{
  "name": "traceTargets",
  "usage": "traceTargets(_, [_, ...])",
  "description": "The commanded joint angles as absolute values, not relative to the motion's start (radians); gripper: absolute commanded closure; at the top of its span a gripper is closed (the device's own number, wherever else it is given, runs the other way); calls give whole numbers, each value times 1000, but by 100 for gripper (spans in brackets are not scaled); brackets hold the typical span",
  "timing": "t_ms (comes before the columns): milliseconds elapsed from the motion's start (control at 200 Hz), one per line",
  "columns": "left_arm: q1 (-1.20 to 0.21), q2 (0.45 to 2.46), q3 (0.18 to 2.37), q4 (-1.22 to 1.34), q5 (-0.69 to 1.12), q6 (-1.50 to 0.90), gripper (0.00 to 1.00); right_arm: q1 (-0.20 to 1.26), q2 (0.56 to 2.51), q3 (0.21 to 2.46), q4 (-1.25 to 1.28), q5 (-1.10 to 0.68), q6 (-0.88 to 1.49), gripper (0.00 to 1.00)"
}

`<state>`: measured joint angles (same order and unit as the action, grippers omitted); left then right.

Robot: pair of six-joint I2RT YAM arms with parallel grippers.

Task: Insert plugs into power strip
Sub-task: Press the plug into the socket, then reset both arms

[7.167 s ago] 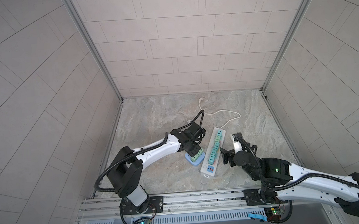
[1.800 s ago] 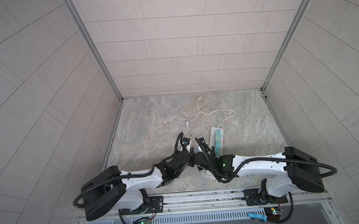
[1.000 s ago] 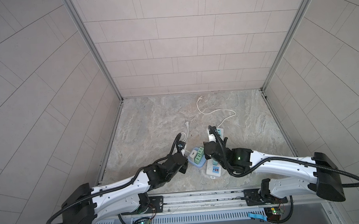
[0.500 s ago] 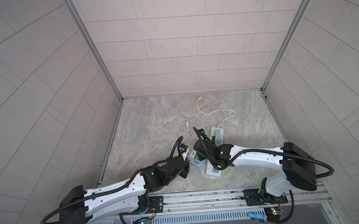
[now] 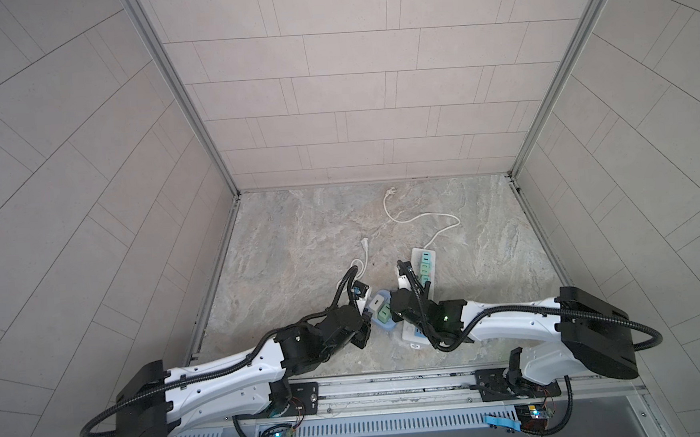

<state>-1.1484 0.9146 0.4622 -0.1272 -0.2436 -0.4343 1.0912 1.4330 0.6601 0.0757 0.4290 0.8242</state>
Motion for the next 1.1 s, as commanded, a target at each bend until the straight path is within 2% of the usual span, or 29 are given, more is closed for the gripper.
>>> traceTargets(0, [-1154, 902, 492, -126, -255, -451, 81, 1101, 1484, 649, -53, 400, 842, 74])
traceTargets(65, [-1153, 880, 496, -133, -257, -447, 81, 1100, 1476, 672, -67, 401, 821, 71])
traceTargets(150, [-1153, 819, 500, -132, -341, -439, 79, 1097, 1404, 739, -152, 426, 762, 59])
traceTargets(255, [-1138, 687, 522, -139, -540, -364, 25, 1076, 1268, 850, -318, 545, 663, 32])
traceTargets(295, [-1110, 645, 535, -144, -609, -325, 14, 1038, 1218, 887, -373, 575, 643, 25])
traceTargets(325, [-1072, 618, 549, -152, -649, -303, 10, 997, 1184, 910, -410, 594, 627, 19])
traceTargets(385, [-958, 566, 564, -166, -670, -256, 9, 892, 1122, 939, -479, 672, 613, 9])
traceTargets(435, [-841, 526, 560, -165, -655, -210, 9, 793, 1070, 927, -500, 777, 605, 7])
traceTargets(505, [-669, 491, 493, -84, -674, -138, 8, 643, 993, 784, -280, 869, 389, 6])
traceTargets(545, [-569, 496, 417, 30, -697, -98, 8, 532, 968, 670, -83, 866, 278, 5])
traceTargets(590, [-451, 536, 321, 184, -720, -90, 8, 373, 971, 560, 52, 841, 271, 6])
traceTargets(660, [-255, 666, 215, 344, -713, -126, 9, 139, 1010, 499, 82, 748, 355, 7])
traceTargets(720, [-118, 802, 184, 415, -674, -194, 9, 17, 1066, 438, 153, 658, 377, 7])
traceTargets(781, [-62, 903, 187, 462, -600, -269, 9, -12, 1122, 351, 331, 578, 343, 7])
traceTargets(821, [-61, 956, 178, 533, -545, -234, 10, -12, 1163, 312, 488, 531, 284, 7])
traceTargets(866, [-62, 1020, 167, 638, -555, -225, 10, -12, 1171, 341, 452, 495, 299, 7])
traceTargets(936, [-60, 1110, 138, 818, -598, -196, 10, -14, 1221, 312, 603, 441, 258, 7])
traceTargets(976, [-60, 1151, 124, 898, -587, -184, 9, -15, 1233, 322, 601, 399, 243, 7])
traceTargets(1031, [-58, 1201, 124, 971, -523, -165, 9, -14, 1258, 346, 600, 306, 204, 10])
traceTargets(1096, [-57, 1273, 156, 1018, -365, -113, 8, -12, 1294, 384, 584, 163, 149, 12])
